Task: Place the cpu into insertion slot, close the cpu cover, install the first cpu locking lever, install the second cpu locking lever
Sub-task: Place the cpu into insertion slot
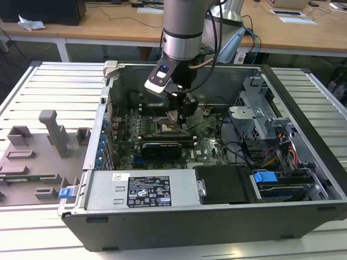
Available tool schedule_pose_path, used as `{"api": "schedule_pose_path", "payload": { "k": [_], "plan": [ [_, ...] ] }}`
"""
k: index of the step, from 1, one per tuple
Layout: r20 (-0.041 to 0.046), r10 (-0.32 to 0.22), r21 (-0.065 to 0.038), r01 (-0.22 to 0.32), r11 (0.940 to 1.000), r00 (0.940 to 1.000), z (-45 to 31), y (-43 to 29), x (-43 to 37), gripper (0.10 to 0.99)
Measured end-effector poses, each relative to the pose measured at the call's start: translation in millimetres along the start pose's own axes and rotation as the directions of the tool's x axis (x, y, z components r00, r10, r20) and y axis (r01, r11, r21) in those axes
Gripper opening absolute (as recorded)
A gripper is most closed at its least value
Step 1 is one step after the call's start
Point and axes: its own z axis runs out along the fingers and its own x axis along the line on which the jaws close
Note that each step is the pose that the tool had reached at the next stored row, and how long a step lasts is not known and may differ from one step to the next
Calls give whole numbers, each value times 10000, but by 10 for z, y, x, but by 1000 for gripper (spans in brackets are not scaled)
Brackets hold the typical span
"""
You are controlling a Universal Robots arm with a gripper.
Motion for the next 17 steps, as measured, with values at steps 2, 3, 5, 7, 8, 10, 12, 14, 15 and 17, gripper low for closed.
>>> {"api": "schedule_pose_path", "payload": {
  "k": [2,3,5,7,8,10,12,14,15,17],
  "plan": [
    [12,185,7,-185,9998,9998,1,0,0,541],
    [29,364,15,-364,9993,9993,1,0,0,541],
    [56,697,29,-697,9976,9976,1,0,0,541],
    [64,897,34,-898,9960,9959,2,0,0,541],
    [72,1006,38,-1006,9949,9949,3,0,0,541],
    [78,1091,41,-1092,9940,9940,4,0,0,541],
    [84,1263,44,-1263,9920,9920,6,0,0,541],
    [92,1453,49,-1454,9894,9893,7,0,0,541],
    [94,1513,50,-1513,9885,9884,8,0,0,541],
    [99,1630,53,-1630,9866,9866,8,0,0,541]
  ]
}}
